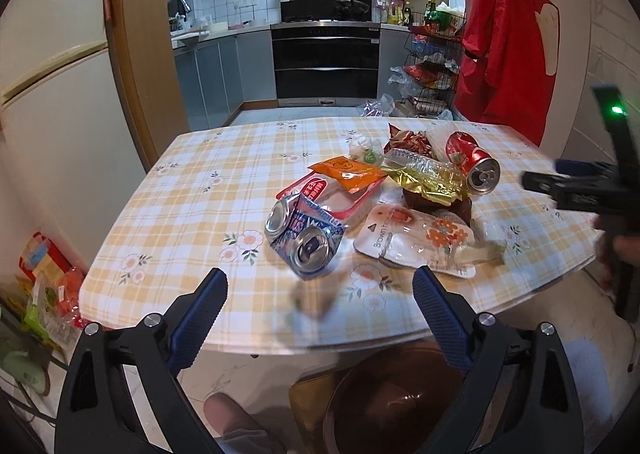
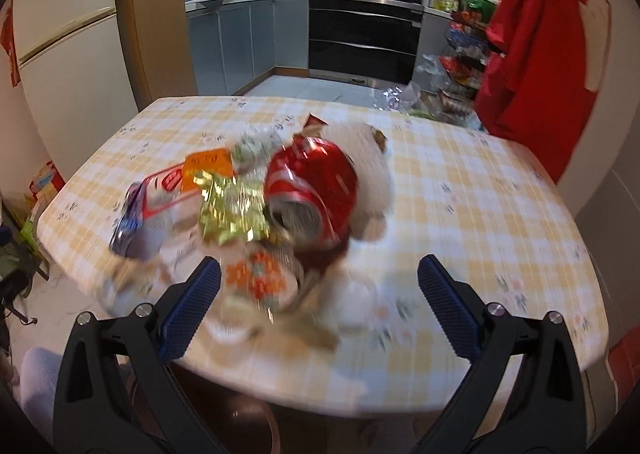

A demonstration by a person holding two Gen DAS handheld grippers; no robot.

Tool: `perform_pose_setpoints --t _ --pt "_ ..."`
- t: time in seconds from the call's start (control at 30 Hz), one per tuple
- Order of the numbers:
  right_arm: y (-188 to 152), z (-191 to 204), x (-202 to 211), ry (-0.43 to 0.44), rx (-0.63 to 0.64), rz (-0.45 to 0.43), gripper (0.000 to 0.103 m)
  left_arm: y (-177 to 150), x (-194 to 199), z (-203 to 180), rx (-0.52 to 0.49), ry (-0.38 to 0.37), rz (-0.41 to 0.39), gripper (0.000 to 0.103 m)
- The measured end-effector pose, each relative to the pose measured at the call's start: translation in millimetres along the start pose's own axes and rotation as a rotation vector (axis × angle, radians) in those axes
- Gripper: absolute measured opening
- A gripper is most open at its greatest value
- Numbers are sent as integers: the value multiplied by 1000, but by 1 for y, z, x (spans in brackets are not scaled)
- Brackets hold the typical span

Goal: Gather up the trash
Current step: 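Grasp the crushed red can with the right tool while the left tool grasps the blue can, then carry both crushed cans over the brown bin and open both tools to drop them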

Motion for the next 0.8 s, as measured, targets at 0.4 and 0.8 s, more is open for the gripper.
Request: perform_pose_setpoints --t 0.4,0.8 --pt "28 3 -97 37 -30 77 66 2 -42 5 -10 7 38 84" --pt "17 -16 -49 103 -158 -66 57 4 -72 12 -1 1 62 77"
Point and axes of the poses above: each gripper's, at about its wrist camera, not at the fingertips, and x roughly against the way its jaws point, z to its left, y to its top, the point moved 4 cm from there along -x, roughly the way its jaws point, and after that the axes turned 14 degrees about x, right-handed, at the moved point
